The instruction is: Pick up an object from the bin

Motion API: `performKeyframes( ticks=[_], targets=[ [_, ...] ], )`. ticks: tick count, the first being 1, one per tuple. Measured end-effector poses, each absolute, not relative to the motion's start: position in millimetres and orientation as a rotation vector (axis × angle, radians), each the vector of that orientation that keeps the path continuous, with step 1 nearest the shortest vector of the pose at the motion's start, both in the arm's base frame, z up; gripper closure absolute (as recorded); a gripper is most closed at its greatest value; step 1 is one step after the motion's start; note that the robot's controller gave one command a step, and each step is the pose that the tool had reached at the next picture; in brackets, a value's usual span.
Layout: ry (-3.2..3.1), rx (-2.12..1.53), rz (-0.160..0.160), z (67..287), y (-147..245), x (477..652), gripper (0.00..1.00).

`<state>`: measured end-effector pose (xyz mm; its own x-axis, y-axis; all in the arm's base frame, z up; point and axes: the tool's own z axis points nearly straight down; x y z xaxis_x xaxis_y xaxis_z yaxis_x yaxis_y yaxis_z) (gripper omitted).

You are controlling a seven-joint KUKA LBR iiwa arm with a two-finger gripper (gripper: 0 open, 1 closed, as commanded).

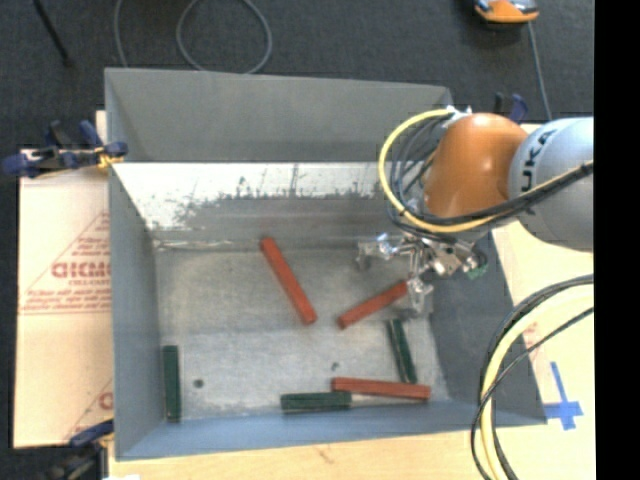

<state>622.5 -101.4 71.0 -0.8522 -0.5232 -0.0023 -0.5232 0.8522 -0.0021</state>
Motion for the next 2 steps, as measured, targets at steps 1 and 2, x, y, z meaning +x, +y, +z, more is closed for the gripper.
performKeyframes(
  ticks=[1, 2],
  targets=[
    [3.018, -0.843, -0.002, 75, -102, 623.9, 1.00],
    [3.019, -0.823, -0.010, 235, -92, 629.9, 1.00]
  ],
)
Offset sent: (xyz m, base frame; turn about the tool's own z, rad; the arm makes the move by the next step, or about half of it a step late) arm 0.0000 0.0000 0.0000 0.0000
